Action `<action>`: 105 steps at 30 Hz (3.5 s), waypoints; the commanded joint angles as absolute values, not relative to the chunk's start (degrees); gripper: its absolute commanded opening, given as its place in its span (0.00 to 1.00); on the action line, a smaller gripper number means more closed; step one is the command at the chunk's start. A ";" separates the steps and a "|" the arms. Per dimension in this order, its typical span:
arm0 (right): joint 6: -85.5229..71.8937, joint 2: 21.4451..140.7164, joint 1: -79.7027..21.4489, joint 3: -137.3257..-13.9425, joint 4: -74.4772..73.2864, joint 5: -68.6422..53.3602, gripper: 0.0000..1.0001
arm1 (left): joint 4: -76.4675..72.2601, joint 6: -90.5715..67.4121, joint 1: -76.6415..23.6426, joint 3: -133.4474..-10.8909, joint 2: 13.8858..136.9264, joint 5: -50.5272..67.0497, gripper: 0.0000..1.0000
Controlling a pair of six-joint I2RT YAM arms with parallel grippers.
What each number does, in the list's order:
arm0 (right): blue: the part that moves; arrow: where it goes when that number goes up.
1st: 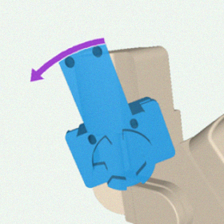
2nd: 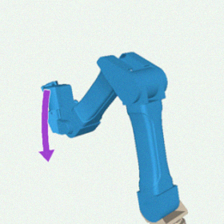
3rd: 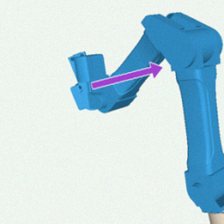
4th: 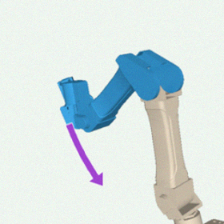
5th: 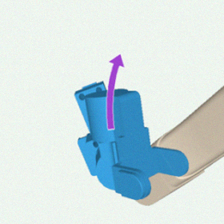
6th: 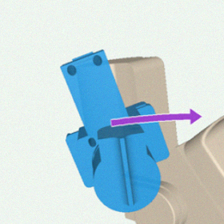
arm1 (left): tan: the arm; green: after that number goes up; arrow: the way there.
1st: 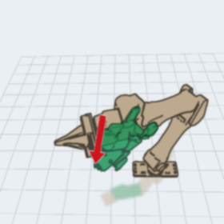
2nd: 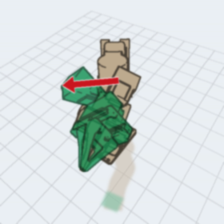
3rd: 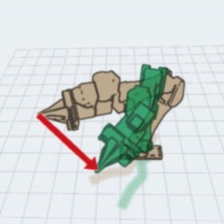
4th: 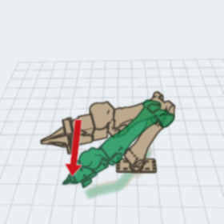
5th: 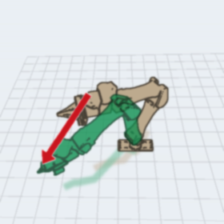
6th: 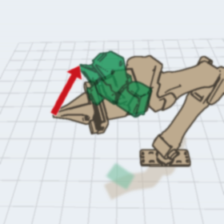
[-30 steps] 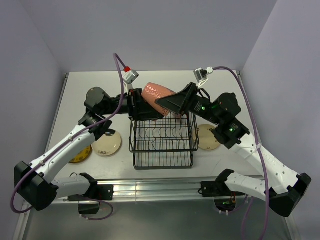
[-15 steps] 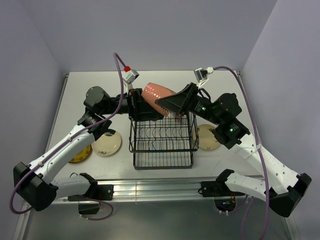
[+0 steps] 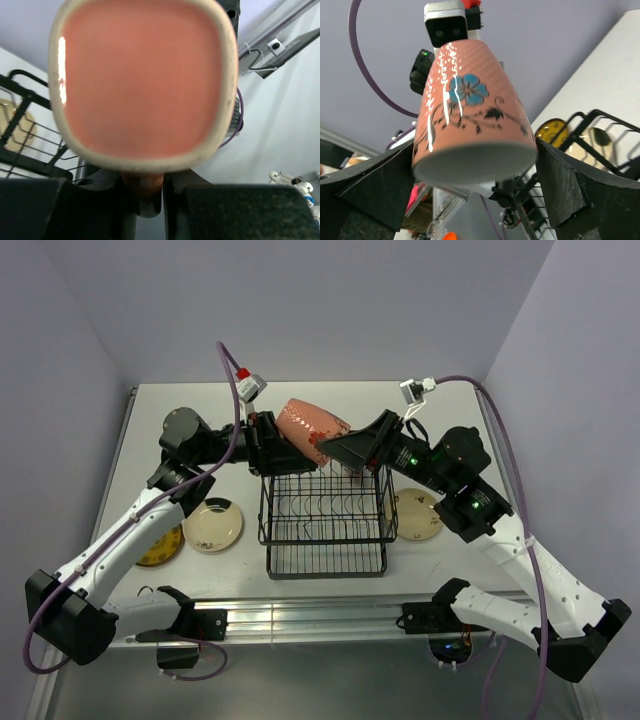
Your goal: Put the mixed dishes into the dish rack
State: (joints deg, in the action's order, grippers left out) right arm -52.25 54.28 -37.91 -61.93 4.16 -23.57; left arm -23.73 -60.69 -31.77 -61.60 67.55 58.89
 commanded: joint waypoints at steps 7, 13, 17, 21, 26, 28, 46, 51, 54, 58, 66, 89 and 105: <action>-45.62 47.12 -34.54 -64.86 -7.90 -13.20 1.00 | -16.03 -50.83 -21.73 -69.14 64.25 61.44 0.00; -41.40 42.46 -34.45 -66.97 -15.38 -6.42 1.00 | -1.07 -41.23 -12.59 -74.52 67.58 61.70 0.00; -39.64 40.61 -34.45 -67.24 -17.40 -5.45 1.00 | -0.18 -39.20 -7.48 -75.15 70.22 63.28 0.00; -38.41 39.55 -34.37 -66.89 -19.95 -4.83 1.00 | 1.83 -35.09 -3.44 -76.55 73.12 63.20 0.00; -38.14 38.58 -34.37 -64.78 -20.30 -5.18 1.00 | 2.02 -31.47 -2.72 -79.18 77.42 62.05 0.00; -38.23 38.58 -34.45 -64.51 -20.39 -5.53 1.00 | 2.63 -29.89 -2.72 -80.68 79.45 60.83 0.00; -36.39 34.72 -34.37 -66.09 -22.85 -5.54 1.00 | 3.07 -16.35 -5.71 -83.05 95.87 50.63 0.00; -35.95 34.01 -34.37 -66.27 -23.47 -5.10 1.00 | -0.88 -16.44 -6.59 -82.79 100.36 50.80 0.00; -35.86 33.66 -34.37 -65.83 -23.64 -4.57 1.00 | 1.04 -13.28 -9.74 -84.54 103.87 48.78 0.00; -36.03 33.22 -34.37 -65.30 -23.64 -4.57 1.00 | 3.96 -10.37 -13.00 -85.69 106.78 45.54 0.00; -35.60 31.99 -34.37 -65.21 -24.70 -3.87 1.00 | 2.20 -9.67 -16.34 -82.71 108.19 42.28 0.00; -35.60 30.41 -34.37 -63.90 -25.31 -2.99 1.00 | 6.77 -5.63 -23.82 -80.07 111.44 30.77 0.00; -36.47 31.02 -34.37 -64.77 -25.31 -4.22 1.00 | 10.11 -5.80 -26.54 -80.25 113.03 22.85 0.00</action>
State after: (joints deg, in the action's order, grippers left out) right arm -36.40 30.79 -34.72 -64.12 -25.91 -4.01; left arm 12.14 -6.68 -26.20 -78.98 113.25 24.49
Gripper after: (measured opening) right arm 0.995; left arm 0.245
